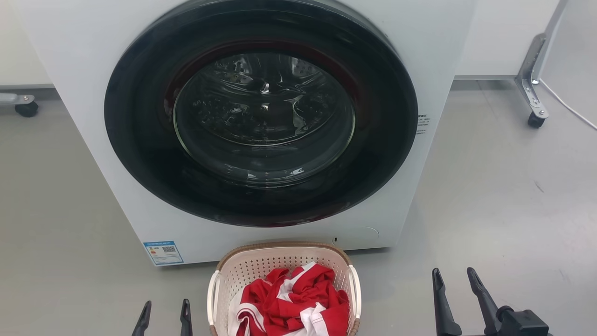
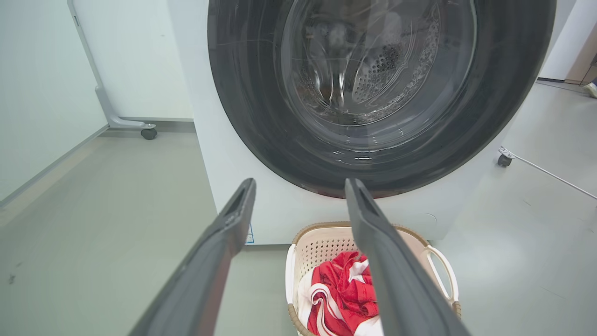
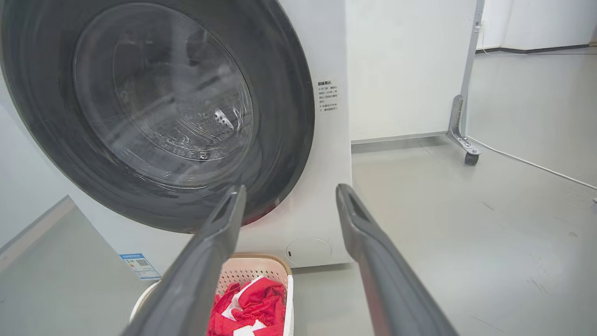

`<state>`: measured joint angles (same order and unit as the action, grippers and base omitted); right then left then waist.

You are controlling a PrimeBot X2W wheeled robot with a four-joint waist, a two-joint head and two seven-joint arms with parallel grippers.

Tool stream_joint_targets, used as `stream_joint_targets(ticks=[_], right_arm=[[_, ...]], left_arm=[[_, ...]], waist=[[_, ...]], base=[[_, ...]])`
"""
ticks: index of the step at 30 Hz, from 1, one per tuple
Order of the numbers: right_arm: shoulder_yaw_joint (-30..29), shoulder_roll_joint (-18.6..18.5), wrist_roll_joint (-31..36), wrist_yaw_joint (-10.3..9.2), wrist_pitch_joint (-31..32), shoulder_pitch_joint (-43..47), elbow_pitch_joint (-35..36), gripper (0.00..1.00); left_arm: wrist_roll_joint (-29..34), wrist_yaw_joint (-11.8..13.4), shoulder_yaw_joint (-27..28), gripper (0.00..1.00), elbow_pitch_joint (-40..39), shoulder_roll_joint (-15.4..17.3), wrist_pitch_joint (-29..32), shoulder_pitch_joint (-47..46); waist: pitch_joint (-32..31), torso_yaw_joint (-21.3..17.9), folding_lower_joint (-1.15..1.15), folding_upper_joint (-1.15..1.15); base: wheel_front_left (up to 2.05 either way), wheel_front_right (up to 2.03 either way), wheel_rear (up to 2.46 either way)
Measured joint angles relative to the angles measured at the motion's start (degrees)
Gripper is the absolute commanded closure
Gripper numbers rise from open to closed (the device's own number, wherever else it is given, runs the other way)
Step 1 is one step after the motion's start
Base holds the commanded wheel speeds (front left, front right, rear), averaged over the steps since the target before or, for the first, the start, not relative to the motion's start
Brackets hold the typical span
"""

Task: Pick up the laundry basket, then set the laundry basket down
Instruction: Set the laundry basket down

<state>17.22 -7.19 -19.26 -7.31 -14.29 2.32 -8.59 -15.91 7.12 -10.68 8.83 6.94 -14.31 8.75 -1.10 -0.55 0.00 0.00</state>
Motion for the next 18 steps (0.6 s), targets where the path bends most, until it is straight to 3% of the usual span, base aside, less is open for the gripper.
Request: stream_joint_targets(ticks=[18], right_arm=[[-1.97, 1.99, 4.80, 0.00, 0.00, 2.08, 5.01, 0.00]], left_arm=[[3.42, 0.00, 1.74, 0.00, -4.47, -1.56, 0.00, 1.40]], waist=[[-0.06, -0.41, 0.00, 0.00]], base=[[0.00, 0.00, 0.00]])
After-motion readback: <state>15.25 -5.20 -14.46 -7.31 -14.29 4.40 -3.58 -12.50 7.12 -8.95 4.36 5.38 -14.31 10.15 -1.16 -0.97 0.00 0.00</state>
